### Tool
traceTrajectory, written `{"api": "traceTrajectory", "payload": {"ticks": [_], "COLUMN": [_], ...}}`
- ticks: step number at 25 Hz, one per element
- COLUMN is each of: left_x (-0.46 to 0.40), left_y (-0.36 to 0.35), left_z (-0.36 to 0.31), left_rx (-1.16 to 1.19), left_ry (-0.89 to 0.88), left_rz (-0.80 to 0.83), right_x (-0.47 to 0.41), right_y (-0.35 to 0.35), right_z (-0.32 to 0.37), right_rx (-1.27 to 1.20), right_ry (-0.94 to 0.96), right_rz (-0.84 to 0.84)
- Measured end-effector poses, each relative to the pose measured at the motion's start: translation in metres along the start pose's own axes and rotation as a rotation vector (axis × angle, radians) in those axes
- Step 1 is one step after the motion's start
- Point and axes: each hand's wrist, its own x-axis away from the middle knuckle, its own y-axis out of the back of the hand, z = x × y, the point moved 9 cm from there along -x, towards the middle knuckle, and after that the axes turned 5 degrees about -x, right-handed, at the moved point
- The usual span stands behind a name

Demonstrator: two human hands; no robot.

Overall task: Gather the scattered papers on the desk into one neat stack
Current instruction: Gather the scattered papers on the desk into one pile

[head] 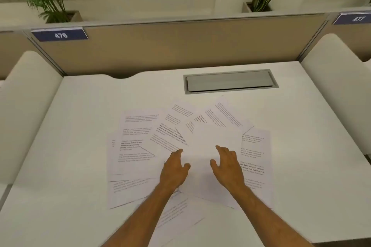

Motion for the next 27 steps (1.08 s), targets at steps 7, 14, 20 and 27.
{"api": "traceTrajectory", "payload": {"ticks": [7, 14, 20, 27], "left_x": [-0.02, -0.03, -0.011, -0.002], "left_y": [-0.036, -0.05, 0.015, 0.047], "left_z": [-0.008, -0.014, -0.079, -0.1], "left_rx": [-0.166, 0.183, 0.039, 0.295], "left_ry": [0.175, 0.236, -0.024, -0.201], "left_rz": [-0.053, 0.073, -0.156, 0.35], "right_x": [-0.027, -0.039, -0.04, -0.027], "right_y": [-0.028, -0.036, -0.002, 0.052], "right_z": [-0.026, -0.029, 0.011, 0.03], "right_rx": [0.009, -0.205, -0.633, -0.818], "right_ry": [-0.012, -0.125, -0.272, -0.278], "right_rz": [0.145, 0.124, 0.04, -0.078]}}
